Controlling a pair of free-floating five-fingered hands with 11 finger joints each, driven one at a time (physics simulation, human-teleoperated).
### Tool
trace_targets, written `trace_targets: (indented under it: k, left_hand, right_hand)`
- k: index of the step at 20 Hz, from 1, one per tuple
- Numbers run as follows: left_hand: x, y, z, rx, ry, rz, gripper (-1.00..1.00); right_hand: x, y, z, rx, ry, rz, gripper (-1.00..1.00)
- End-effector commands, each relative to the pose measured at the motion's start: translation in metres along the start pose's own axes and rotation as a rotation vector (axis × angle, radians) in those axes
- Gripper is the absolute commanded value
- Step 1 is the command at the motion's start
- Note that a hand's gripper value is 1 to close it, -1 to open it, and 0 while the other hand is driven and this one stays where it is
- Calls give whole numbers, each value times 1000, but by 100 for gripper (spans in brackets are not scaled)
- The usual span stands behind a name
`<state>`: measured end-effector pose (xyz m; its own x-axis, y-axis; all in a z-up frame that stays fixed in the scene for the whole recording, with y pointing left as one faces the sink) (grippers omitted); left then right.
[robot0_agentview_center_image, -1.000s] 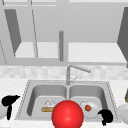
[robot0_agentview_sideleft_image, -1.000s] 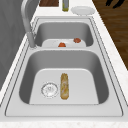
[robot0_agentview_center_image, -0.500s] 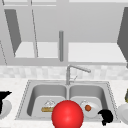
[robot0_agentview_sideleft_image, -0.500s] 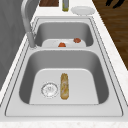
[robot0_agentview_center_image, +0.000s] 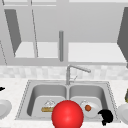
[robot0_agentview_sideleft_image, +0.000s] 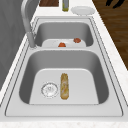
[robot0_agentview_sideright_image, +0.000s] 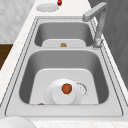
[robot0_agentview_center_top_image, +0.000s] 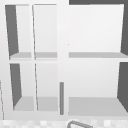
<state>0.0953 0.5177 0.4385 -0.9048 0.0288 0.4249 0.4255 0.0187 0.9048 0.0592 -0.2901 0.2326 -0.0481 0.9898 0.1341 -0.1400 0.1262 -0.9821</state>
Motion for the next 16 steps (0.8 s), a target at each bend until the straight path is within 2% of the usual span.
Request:
trace_targets:
  k: [1,9,13,16]
  left_hand:
    - [-18,7,27,0,-1,25,-100]
    - [-68,16,80,-1,-2,30,-100]
    - [-107,10,100,-10,-19,9,-100]
    - [-137,5,108,-18,-36,10,-100]
  right_hand:
    - [0,0,0,0,0,0,0]
    - [0,0,0,0,0,0,0]
    - [0,0,0,0,0,0,0]
    - [0,0,0,0,0,0,0]
